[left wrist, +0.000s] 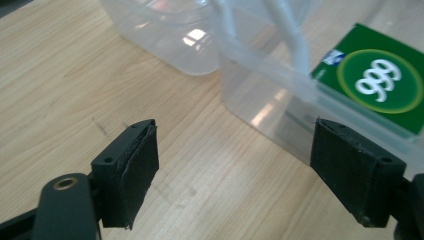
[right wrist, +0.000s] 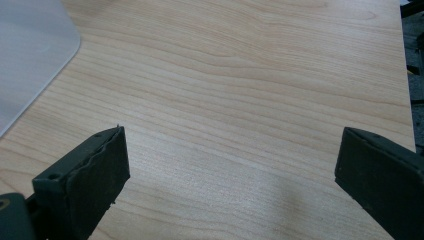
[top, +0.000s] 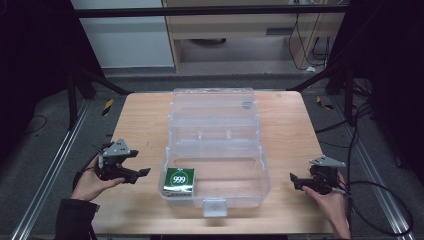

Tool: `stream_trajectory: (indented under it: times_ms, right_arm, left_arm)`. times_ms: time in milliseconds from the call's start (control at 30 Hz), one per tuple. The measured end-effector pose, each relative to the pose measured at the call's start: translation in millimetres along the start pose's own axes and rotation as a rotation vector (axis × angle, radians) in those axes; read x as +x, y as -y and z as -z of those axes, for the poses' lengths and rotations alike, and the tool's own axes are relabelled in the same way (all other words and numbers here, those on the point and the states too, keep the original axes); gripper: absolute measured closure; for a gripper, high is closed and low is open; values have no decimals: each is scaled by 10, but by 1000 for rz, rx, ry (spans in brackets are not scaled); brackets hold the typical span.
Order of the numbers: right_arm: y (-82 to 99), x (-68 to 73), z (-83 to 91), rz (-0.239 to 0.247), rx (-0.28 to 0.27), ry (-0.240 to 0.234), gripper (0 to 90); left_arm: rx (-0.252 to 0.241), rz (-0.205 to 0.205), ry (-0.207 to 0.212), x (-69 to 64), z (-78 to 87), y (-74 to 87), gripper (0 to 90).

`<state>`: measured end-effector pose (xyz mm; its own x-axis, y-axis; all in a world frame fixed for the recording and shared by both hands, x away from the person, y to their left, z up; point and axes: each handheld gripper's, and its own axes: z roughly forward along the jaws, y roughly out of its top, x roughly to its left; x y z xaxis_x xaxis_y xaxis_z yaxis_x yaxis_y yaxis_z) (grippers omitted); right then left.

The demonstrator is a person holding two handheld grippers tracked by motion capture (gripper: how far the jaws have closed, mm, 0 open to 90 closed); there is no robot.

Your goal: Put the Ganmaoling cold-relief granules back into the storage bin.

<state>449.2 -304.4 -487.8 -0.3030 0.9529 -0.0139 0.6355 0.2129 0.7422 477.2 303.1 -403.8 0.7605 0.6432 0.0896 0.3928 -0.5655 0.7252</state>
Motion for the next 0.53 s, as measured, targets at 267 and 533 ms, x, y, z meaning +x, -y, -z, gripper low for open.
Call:
stream_trajectory:
  times_ms: [267, 533]
  right_arm:
    - [9, -7, -1, -4, -6, 8, 14]
    - [28, -17, -12, -17, 0, 16, 13]
  left_arm:
    - [6, 131, -98, 104, -115, 150, 177]
    - [-25, 275, -206, 226, -191, 329, 176]
